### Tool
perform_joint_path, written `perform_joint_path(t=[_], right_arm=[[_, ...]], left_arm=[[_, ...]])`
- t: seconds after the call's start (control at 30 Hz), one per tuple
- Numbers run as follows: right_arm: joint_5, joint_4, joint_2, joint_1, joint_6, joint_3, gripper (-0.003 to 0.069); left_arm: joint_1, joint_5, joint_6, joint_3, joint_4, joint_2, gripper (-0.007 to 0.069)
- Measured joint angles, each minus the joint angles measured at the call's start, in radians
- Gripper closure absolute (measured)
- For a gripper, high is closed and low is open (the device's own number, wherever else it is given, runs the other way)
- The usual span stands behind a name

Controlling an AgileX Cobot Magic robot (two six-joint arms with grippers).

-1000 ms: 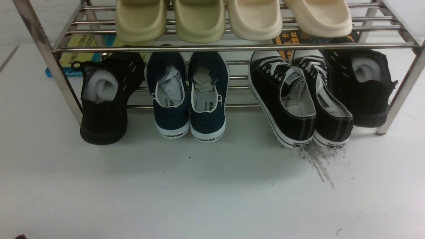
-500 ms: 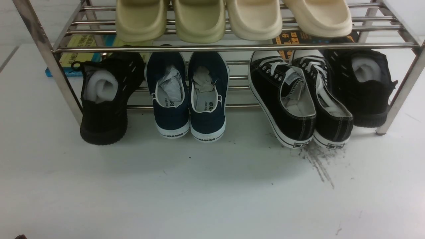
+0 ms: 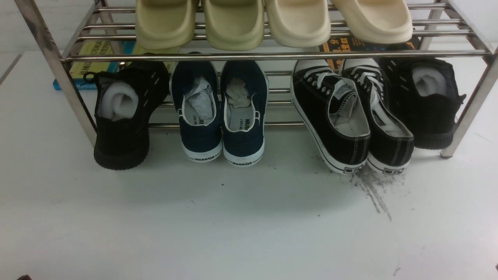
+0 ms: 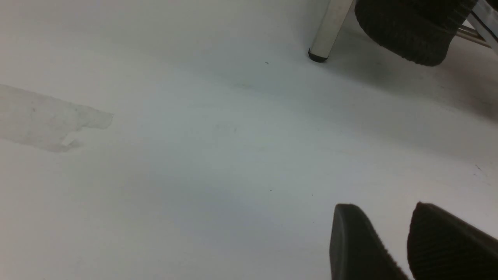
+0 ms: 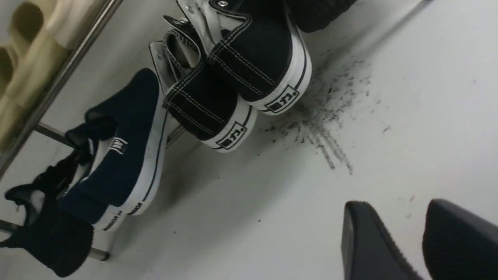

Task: Take the shoes off the shelf with your hand on the white table.

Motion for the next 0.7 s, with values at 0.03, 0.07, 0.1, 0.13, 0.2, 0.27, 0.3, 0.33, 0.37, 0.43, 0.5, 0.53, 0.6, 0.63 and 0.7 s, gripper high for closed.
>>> perform_joint_path(t=[0.03, 0.07, 0.1, 0.13, 0.2, 0.27, 0.3, 0.33, 0.37, 0.43, 0.5, 0.53, 0.6, 0.63, 0.7], right_arm=[[-0.002, 0.006, 0.000, 0.000, 0.000, 0.000, 0.0417], [-0.004, 0.008, 0.000, 0.000, 0.000, 0.000, 0.0417], [-0.008, 0.010, 0.000, 0.000, 0.000, 0.000, 0.0417], [-0.009, 0.013, 0.000, 0.000, -0.002, 0.000, 0.0417], [-0.009, 0.014, 0.000, 0.000, -0.014, -0.004, 0.0417], [-0.004, 0.007, 0.000, 0.000, -0.045, -0.034, 0.0419], [-0.003, -0.009, 0.003, 0.000, -0.069, -0.071, 0.0424], [-0.003, -0.027, 0.010, 0.000, -0.096, -0.101, 0.0435], [-0.002, -0.054, 0.029, 0.000, -0.116, -0.145, 0.0450], [0.013, -0.123, 0.091, 0.000, -0.167, -0.241, 0.0522], [0.045, -0.193, 0.160, 0.000, -0.184, -0.321, 0.0582], [0.081, -0.251, 0.220, 0.000, -0.192, -0.380, 0.0633], [0.145, -0.326, 0.308, 0.000, -0.192, -0.446, 0.0666], [0.208, -0.383, 0.391, 0.000, -0.192, -0.514, 0.0670], [0.263, -0.420, 0.467, 0.000, -0.187, -0.560, 0.0669]], left_arm=[[0.000, -0.001, 0.000, 0.000, 0.000, 0.000, 0.0385], [0.000, -0.001, 0.000, 0.000, 0.000, 0.000, 0.0385], [0.000, -0.001, 0.000, 0.000, 0.000, 0.000, 0.0385], [0.000, -0.001, 0.000, 0.000, 0.000, 0.000, 0.0385], [0.000, -0.001, 0.000, 0.000, 0.000, 0.000, 0.0385], [0.000, -0.001, 0.000, 0.000, 0.000, 0.000, 0.0385], [0.000, -0.001, 0.000, 0.000, 0.000, 0.000, 0.0385], [0.000, -0.001, 0.000, 0.000, 0.000, 0.000, 0.0385], [0.000, -0.001, 0.000, 0.000, 0.000, 0.000, 0.0384], [0.000, -0.001, 0.000, 0.000, 0.000, 0.000, 0.0383], [0.000, -0.001, 0.000, 0.000, 0.000, 0.000, 0.0383], [0.000, -0.001, 0.000, 0.000, 0.000, 0.000, 0.0383], [0.000, -0.001, 0.000, 0.000, 0.000, 0.000, 0.0383], [0.000, -0.001, 0.000, 0.000, 0.000, 0.000, 0.0383], [0.000, -0.001, 0.000, 0.000, 0.000, 0.000, 0.0383]])
